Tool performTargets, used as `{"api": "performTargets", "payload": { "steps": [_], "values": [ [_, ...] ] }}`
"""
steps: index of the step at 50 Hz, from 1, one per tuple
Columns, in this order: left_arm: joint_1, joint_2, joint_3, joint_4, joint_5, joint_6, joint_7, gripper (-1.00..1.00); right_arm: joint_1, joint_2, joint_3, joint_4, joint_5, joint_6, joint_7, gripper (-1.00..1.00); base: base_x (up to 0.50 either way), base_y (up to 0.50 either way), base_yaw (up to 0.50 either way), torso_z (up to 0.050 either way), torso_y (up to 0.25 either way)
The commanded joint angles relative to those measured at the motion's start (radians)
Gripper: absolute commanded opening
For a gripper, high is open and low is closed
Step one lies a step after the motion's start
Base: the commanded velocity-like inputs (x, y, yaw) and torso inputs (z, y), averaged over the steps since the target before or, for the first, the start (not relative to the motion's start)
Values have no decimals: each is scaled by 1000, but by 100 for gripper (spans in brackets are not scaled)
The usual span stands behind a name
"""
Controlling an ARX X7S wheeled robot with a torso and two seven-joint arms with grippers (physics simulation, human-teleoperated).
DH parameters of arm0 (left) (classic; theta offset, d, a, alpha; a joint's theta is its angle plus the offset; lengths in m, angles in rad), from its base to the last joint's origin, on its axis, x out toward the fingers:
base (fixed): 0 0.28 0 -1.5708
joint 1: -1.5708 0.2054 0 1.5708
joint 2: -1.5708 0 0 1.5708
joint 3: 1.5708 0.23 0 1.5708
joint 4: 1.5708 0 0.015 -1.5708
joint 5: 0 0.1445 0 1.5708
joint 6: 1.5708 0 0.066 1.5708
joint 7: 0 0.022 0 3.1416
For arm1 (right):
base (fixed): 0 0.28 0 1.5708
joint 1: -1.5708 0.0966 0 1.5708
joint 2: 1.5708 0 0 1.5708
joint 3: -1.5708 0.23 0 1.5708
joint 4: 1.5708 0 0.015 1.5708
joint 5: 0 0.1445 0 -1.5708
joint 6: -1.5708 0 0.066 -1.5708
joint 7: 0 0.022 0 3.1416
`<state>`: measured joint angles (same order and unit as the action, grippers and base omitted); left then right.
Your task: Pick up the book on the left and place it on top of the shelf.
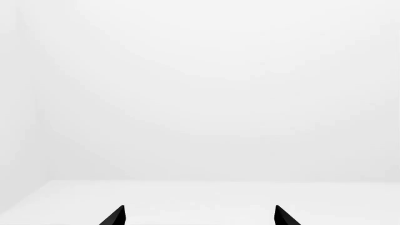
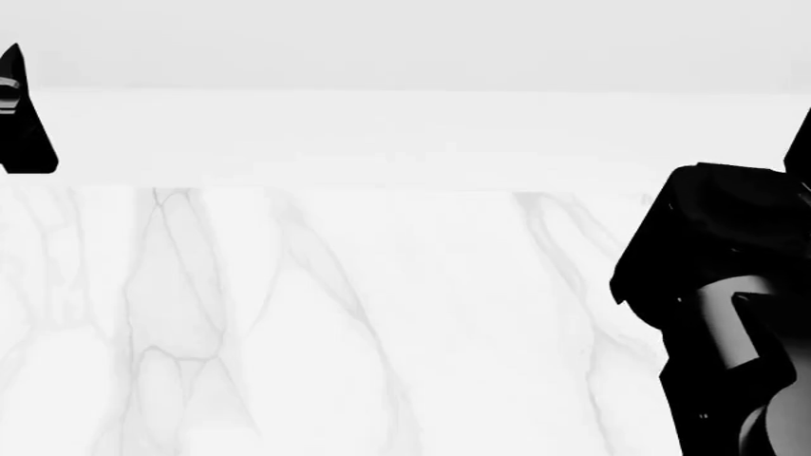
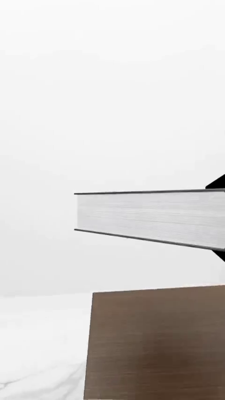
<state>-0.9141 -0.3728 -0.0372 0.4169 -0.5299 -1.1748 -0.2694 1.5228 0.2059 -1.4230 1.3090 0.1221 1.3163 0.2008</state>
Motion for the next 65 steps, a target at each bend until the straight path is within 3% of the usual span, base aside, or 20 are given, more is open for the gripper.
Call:
{"api": "performTargets", "payload": {
  "steps": [1,12,24,55,56,65],
  "values": [
    [5,-3,-6,2,-6,1,-3,100,-14,11,-167,0,-121,91,-30,-100,0,0,0,0,0],
    [5,-5,-5,3,-9,2,-6,100,-14,2,-32,0,-113,122,-31,-100,0,0,0,0,1],
    [3,-9,-8,6,-14,-1,-11,100,-36,6,-79,0,-122,177,-97,-100,0,0,0,1,1],
    [14,-19,-14,6,-24,6,-18,100,-49,1,9,0,-123,179,-37,-100,0,0,0,0,1],
    [14,-20,-13,6,-24,6,-18,100,-51,0,3,0,-122,179,-44,100,0,0,0,0,0],
    [15,-21,-14,8,-28,6,-21,100,-53,-4,9,0,-122,172,-32,100,0,0,0,0,1]
  ]
}}
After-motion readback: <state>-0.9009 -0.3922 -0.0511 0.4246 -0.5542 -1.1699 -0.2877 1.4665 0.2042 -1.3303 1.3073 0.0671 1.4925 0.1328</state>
